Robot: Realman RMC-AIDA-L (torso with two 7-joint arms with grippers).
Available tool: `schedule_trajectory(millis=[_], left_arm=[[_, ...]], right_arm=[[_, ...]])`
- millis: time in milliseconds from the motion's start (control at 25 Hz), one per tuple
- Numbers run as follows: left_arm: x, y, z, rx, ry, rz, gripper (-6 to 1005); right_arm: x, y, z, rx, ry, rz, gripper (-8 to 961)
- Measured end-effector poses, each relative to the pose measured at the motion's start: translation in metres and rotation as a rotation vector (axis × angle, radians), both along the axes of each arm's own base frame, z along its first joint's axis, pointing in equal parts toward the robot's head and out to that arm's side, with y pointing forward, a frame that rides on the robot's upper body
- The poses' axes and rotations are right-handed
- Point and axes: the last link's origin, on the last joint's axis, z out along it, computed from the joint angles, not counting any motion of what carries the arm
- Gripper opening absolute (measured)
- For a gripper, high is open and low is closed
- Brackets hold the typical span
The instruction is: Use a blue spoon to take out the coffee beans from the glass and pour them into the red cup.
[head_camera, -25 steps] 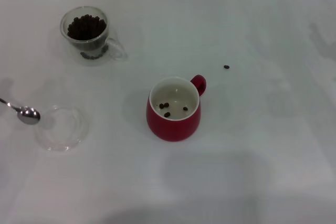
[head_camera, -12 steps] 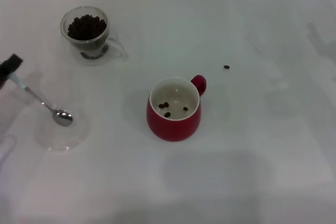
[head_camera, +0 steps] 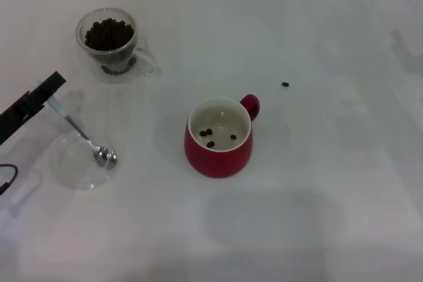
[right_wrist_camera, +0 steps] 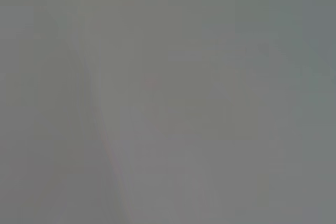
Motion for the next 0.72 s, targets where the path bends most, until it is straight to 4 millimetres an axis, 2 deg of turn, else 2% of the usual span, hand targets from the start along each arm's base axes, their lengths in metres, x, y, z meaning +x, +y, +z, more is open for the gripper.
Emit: schedule_trajectory(millis=[160, 360, 560, 720], left_arm=[[0.001, 0.000, -0.002, 0.003, 0.026, -0.018, 155], [-0.002, 0.000, 0.002, 0.058, 0.087, -0.040, 381], [-0.017, 0.002, 0.015, 0.179, 0.208, -0.007, 620], [-0.031, 0.000, 0.031, 0.331, 0.377, 0.011, 710]], right_arm=[[0.000, 0.000, 0.000, 0.000, 0.001, -0.002, 856], [0.001, -0.001, 0.000, 0.001, 0.001, -0.003, 856], [0.002, -0.002, 0.000, 0.000, -0.001, -0.008, 857], [0.002, -0.002, 0.000, 0.001, -0.003, -0.009, 857]])
